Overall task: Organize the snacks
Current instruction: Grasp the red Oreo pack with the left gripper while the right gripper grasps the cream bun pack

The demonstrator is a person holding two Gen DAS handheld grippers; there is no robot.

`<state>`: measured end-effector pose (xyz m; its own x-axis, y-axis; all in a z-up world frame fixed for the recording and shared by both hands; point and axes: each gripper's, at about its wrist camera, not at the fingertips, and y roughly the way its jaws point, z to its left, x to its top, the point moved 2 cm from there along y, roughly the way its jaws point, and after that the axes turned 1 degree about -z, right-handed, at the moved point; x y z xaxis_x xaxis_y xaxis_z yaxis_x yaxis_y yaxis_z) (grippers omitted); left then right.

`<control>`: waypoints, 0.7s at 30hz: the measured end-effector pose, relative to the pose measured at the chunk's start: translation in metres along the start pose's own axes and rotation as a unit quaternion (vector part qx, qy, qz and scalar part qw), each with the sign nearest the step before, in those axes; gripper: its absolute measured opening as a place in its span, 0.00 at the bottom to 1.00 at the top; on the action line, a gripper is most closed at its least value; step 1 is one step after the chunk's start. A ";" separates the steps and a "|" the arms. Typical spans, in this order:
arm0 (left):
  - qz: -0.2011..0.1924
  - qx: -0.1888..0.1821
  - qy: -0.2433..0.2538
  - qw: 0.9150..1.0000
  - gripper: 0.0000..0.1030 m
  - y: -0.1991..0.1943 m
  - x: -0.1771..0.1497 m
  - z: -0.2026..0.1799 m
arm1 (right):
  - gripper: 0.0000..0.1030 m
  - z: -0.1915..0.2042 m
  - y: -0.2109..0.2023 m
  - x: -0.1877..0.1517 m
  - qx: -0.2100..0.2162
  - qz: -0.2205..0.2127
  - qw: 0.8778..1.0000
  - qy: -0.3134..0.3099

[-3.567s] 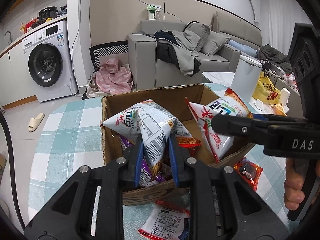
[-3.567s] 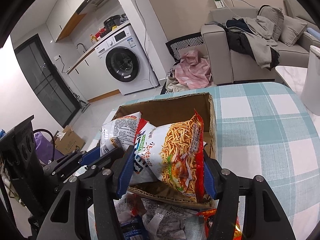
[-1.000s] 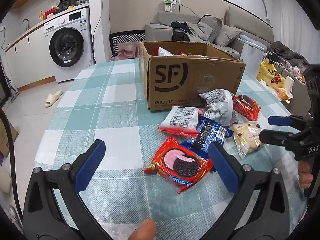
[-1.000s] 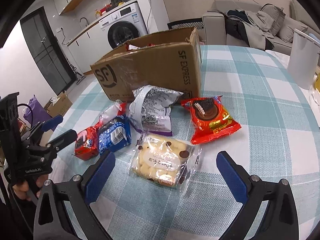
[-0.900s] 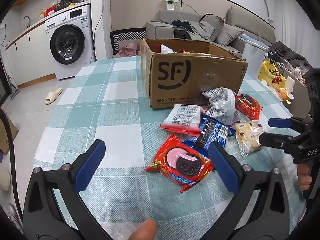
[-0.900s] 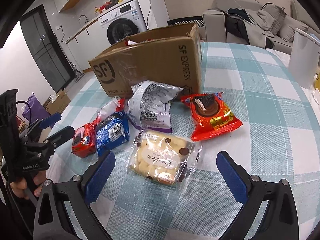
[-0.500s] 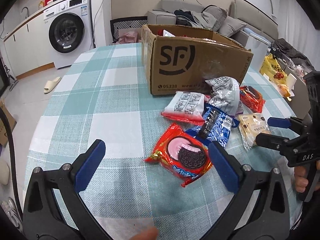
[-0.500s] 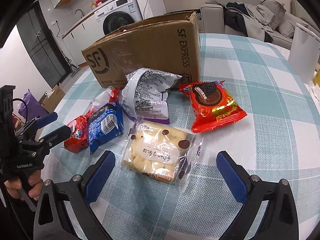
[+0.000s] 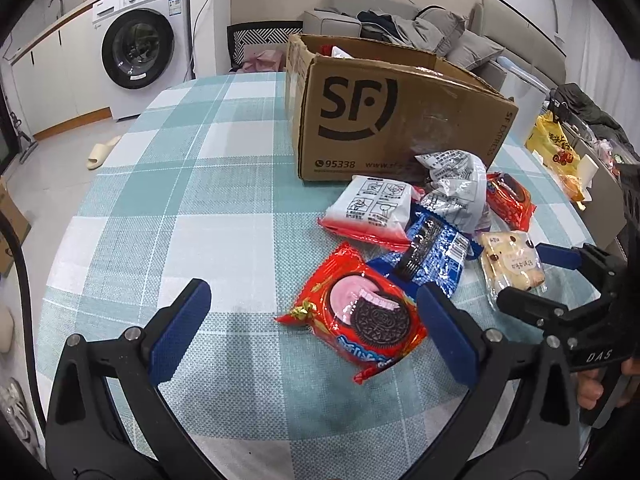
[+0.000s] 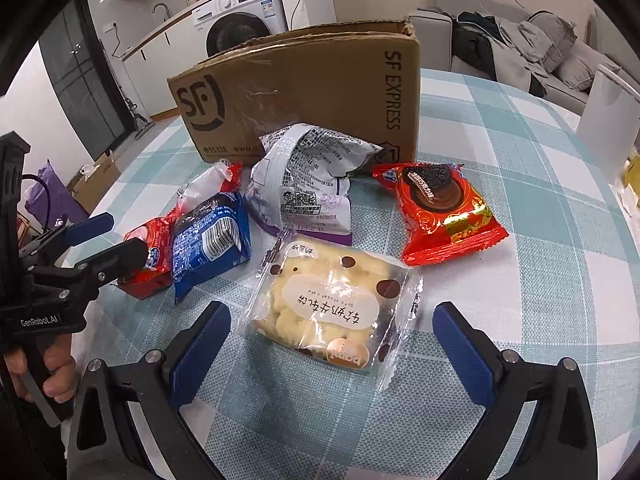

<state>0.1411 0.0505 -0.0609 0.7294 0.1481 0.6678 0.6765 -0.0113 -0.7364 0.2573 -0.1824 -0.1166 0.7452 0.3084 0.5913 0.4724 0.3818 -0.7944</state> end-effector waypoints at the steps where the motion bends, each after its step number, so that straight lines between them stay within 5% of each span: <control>1: 0.000 -0.001 -0.001 1.000 0.99 0.001 0.000 0.000 | 1.00 0.001 0.001 0.000 -0.003 0.001 1.000 -0.003; 21: 0.033 0.005 0.025 0.999 0.99 0.006 -0.010 0.000 | 1.00 0.007 0.002 -0.005 -0.010 0.017 0.999 -0.033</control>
<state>0.1381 0.0487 -0.0718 0.7773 0.0980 0.6215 0.6252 -0.0100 -0.7804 0.2517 -0.1769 -0.1203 0.7285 0.3774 0.5718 0.4574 0.3533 -0.8160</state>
